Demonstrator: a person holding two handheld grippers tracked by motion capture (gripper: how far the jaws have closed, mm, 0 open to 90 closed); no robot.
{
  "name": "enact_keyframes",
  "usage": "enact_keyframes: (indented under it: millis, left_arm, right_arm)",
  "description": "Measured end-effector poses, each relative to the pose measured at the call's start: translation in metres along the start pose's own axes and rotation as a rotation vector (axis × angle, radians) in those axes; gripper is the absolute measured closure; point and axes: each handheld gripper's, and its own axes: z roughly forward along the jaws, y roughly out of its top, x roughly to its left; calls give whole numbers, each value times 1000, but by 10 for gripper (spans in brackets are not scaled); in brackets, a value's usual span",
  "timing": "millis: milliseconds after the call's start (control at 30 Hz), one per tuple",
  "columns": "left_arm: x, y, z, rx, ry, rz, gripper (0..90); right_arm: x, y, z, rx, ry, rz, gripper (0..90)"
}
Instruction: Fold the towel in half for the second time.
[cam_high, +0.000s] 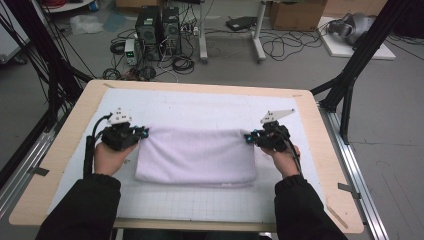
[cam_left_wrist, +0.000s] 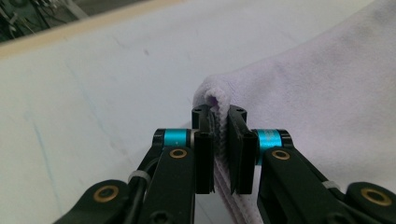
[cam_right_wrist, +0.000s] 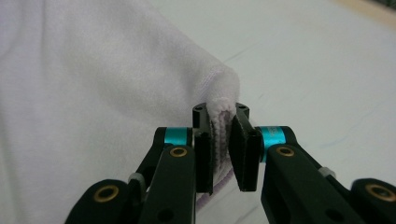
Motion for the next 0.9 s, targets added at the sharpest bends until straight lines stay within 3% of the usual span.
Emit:
enact_keyframes:
  millis: [100, 133, 167, 200, 233, 300, 367, 400, 600, 733, 833, 900]
  left_arm:
    - [12, 25, 10, -14, 48, 19, 811]
    - [15, 31, 15, -6, 88, 13, 740]
    - [18, 34, 18, 4, 108, -11, 611]
    - [20, 33, 19, -8, 87, -45, 550]
    - [20, 28, 20, 3, 52, -56, 547]
    - [16, 15, 19, 19, 35, -25, 539]
    - [13, 2, 18, 40, 7, -26, 544]
    - [10, -6, 16, 34, -7, -31, 551]
    - [-9, -46, 11, 79, -113, -6, 732]
    - [-13, -61, 13, 133, -112, -2, 746]
    - [-14, -63, 12, 175, -104, 2, 748]
    - [-14, -64, 11, 188, -91, 15, 741]
  right_arm:
    - [-14, 26, 0, -3, -48, -1, 803]
    - [-20, 33, 1, -5, -71, 5, 741]
    - [-25, 37, 3, 2, -98, 20, 623]
    - [-30, 39, 4, -1, -110, 48, 588]
    - [-33, 37, 4, -17, -111, 71, 541]
    - [-34, 30, 4, -30, -66, 109, 532]
    - [-29, 20, 5, -11, -68, 83, 542]
    - [-26, 14, 6, -7, -46, 88, 563]
    - [-6, -13, 11, 35, 14, 64, 686]
    - [8, -25, 20, 74, 50, 33, 709]
    - [15, -33, 27, 150, 79, 42, 712]
    - [19, -35, 27, 170, 81, 37, 723]
